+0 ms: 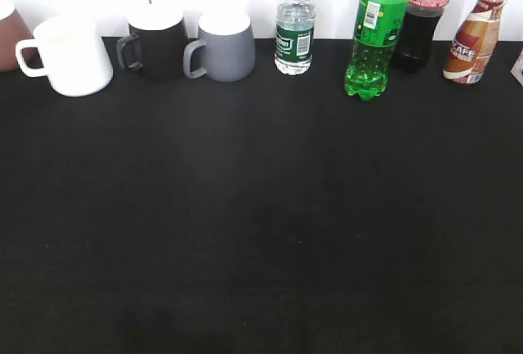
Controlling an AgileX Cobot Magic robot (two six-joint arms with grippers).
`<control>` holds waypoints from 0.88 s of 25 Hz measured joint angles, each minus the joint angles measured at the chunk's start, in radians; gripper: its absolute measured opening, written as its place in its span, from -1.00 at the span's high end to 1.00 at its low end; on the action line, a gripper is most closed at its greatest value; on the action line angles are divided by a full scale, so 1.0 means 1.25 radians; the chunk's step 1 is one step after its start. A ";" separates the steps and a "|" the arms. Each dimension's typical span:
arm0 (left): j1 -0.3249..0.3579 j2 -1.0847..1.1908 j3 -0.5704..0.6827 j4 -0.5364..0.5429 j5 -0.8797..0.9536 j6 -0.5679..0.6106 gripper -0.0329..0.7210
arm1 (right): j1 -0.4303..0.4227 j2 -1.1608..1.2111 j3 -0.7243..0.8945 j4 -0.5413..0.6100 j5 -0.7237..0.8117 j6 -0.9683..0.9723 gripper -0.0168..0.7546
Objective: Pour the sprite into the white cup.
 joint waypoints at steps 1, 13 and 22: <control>0.000 0.000 0.000 0.000 -0.001 -0.001 -0.44 | 0.000 0.000 0.000 -0.001 -0.004 0.000 -0.13; 0.018 0.000 0.001 0.001 -0.005 -0.003 0.02 | -0.294 0.000 0.000 -0.002 -0.008 0.001 -0.07; 0.024 0.000 0.002 0.002 -0.005 -0.003 0.28 | -0.520 0.000 0.000 -0.003 -0.008 0.001 -0.07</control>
